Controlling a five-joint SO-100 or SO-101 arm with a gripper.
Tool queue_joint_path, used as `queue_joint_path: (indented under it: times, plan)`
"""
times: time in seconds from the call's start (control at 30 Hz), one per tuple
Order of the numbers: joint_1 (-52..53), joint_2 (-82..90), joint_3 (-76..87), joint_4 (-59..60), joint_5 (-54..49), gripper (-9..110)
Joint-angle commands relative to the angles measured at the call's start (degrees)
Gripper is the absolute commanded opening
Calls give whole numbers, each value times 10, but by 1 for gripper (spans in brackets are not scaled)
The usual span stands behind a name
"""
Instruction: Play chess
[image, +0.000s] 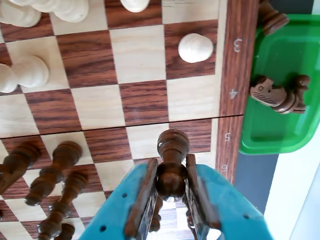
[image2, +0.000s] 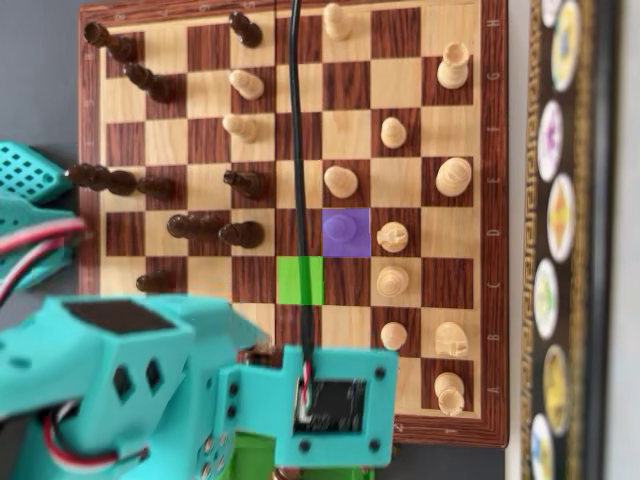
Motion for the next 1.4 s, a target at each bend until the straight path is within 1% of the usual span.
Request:
queue_joint_path:
  times: [0.0,0.2,0.37,0.6,0.77,1.13,1.3,1.37]
  plan:
    - [48,24,-19,0,-28,8]
    - [110,-30,-27,-6,-64,8]
    - [123,-79,-38,-16,-80,8]
    - [154,-130,-94,-38,-109,8]
    - [163,-167,-115,-34,-121,8]
    - [161,-172,-114,-32,-128,8]
    - [156,-172,-114,-32,-139,15]
    - [156,-171,-115,-32,-141,15]
